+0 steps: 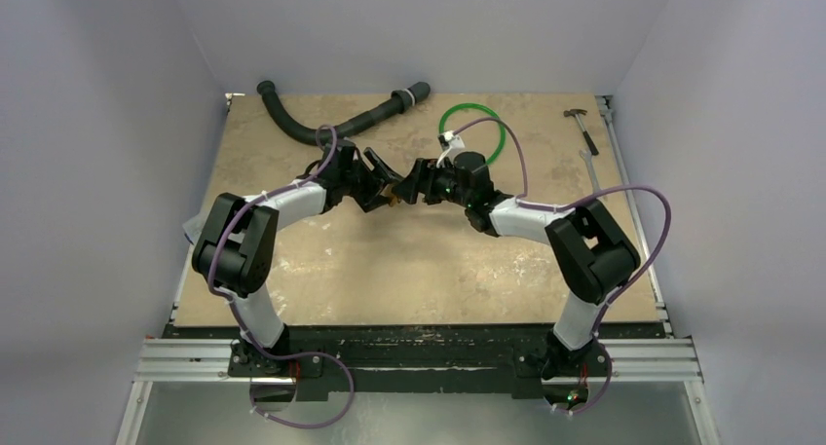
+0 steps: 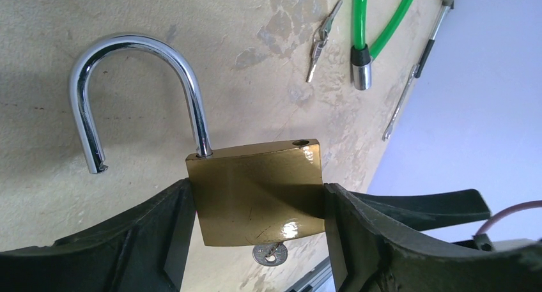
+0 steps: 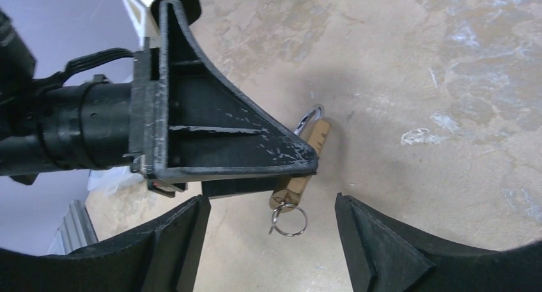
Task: Lock with the key
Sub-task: Pick up the lock from the center of the board, then lock the lock.
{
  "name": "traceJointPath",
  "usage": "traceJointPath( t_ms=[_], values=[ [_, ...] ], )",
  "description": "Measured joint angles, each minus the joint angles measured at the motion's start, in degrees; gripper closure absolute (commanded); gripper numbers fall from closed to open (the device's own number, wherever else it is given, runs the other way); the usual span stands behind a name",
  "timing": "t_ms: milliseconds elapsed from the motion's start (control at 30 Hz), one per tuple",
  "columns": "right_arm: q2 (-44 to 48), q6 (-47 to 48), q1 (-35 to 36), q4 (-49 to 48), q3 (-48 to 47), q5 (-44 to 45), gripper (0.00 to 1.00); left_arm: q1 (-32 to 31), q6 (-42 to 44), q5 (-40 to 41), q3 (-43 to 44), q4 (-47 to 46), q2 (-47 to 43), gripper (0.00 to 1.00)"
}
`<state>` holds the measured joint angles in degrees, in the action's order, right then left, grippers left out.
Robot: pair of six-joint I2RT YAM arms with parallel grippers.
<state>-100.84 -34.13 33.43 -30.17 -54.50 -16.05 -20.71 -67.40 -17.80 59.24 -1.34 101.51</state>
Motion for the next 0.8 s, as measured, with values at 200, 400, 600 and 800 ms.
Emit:
traceJointPath(
  t_ms=[200, 400, 600, 800],
  values=[
    [-1.81, -1.03, 0.98, 0.17, -0.59, 2.89, 0.27, -0.07, -1.14, -0.04, 0.02, -1.18, 0.00, 1.00],
    [-3.78, -1.97, 2.16, 0.22, -2.45, 4.63, 0.37, -0.13, -2.10, -0.07, 0.02, -1.70, 0.00, 1.00],
    [-5.92, -2.36, 2.80, 1.40, -5.20, 6.62, 0.51, -0.42, -3.08, 0.24, 0.02, -3.39, 0.00, 1.00],
    [-6.56, -3.41, 2.84, 2.89, -5.60, 8.41, 0.91, -0.74, -3.43, 0.15, 0.11, -3.78, -0.04, 1.00]
  ],
)
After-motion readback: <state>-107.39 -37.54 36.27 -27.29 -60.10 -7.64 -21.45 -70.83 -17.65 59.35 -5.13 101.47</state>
